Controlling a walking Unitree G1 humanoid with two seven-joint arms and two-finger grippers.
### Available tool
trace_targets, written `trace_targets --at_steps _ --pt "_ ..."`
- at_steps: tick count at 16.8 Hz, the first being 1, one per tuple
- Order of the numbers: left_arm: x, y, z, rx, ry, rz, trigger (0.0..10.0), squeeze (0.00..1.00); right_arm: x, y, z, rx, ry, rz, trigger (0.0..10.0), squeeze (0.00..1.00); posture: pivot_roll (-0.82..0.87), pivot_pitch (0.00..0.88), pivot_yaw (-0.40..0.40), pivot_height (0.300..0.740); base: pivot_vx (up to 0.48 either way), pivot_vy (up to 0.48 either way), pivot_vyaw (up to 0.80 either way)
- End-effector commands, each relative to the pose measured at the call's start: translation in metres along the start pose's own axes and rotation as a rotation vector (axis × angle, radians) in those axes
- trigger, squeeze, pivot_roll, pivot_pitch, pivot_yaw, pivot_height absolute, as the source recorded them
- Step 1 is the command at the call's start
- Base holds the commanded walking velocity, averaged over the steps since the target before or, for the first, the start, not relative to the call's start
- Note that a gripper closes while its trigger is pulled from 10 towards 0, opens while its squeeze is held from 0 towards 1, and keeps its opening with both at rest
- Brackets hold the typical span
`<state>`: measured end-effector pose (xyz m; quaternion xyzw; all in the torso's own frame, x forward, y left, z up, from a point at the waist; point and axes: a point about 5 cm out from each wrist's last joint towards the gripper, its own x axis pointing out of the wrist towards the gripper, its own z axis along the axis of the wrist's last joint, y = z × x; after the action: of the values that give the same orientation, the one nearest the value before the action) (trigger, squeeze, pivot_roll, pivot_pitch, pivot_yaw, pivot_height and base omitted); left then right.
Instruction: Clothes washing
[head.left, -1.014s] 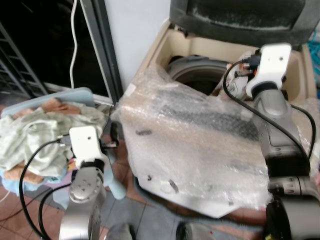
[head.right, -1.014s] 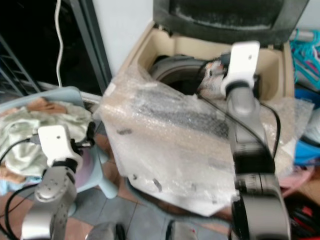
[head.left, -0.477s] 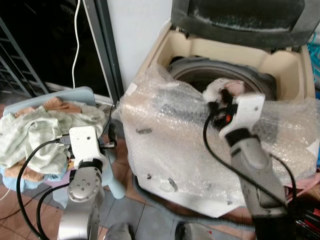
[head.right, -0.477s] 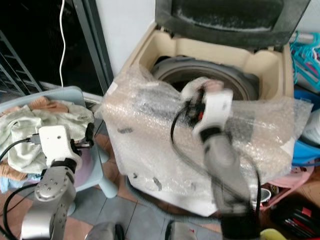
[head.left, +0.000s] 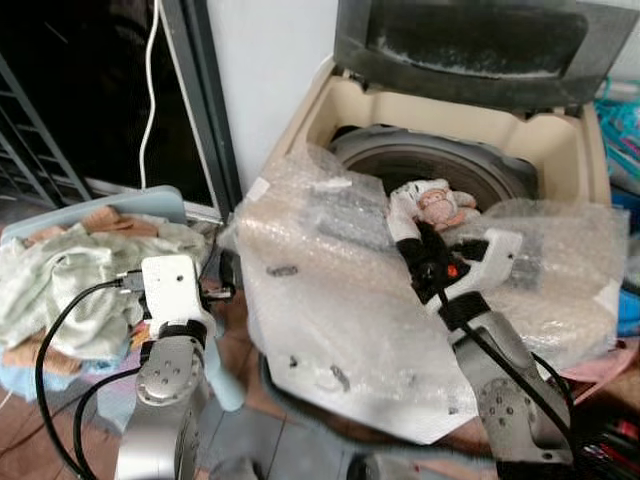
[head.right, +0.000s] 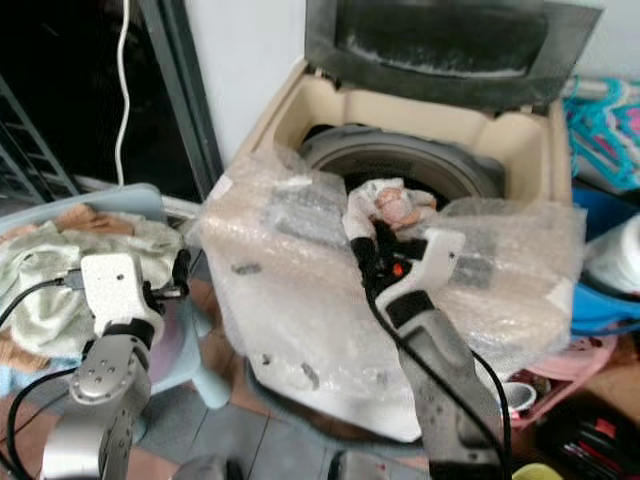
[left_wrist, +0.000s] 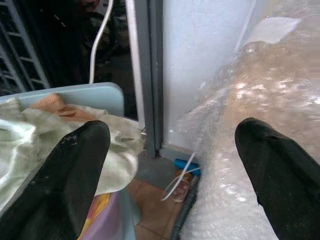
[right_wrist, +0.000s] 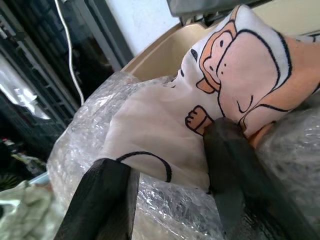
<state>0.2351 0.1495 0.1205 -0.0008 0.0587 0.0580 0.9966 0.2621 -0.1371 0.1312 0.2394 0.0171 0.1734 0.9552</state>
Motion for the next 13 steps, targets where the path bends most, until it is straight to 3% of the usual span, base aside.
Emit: trace_targets --at_steps 1,2,5,6,7,10,13 --pt "0.000 -0.001 -0.002 0.011 0.015 -0.004 10.0 0.00 -0.010 -0.021 -0.042 0.085 0.221 -0.104 10.0 0.00 -0.01 0.057 0.027 0.740 0.000 0.000 0.00" --pt "0.000 -0.001 -0.001 0.012 0.013 0.002 10.0 0.00 -0.009 -0.025 -0.033 -0.010 0.180 -0.115 10.0 0.00 -0.01 0.057 0.024 0.740 0.000 0.000 0.00" --pt "-0.001 0.004 -0.001 0.022 0.016 0.041 10.0 0.00 -0.005 -0.006 0.005 -0.537 0.023 -0.029 10.0 0.00 -0.01 0.067 0.028 0.740 0.000 0.000 0.00" --pt "0.000 0.005 -0.001 0.025 0.015 0.047 10.0 0.00 -0.003 -0.004 0.011 -0.610 -0.005 -0.035 10.0 0.00 -0.01 0.067 0.028 0.740 0.000 0.000 0.00" --pt "0.002 0.007 0.002 0.039 0.004 0.060 10.0 0.00 0.004 -0.007 0.042 -0.789 -0.107 -0.138 10.0 0.00 -0.02 0.077 0.031 0.740 0.000 0.000 0.00" --pt "0.008 0.015 0.014 0.054 -0.036 0.101 10.0 0.00 0.006 -0.009 0.080 -0.943 -0.221 -0.251 10.0 0.00 -0.03 0.110 0.037 0.740 0.000 0.000 0.00" --pt "0.005 0.016 0.009 0.048 -0.024 0.108 10.0 0.00 0.005 -0.012 0.075 -0.947 -0.229 -0.279 10.0 0.00 -0.02 0.086 0.045 0.740 0.000 0.000 0.00"
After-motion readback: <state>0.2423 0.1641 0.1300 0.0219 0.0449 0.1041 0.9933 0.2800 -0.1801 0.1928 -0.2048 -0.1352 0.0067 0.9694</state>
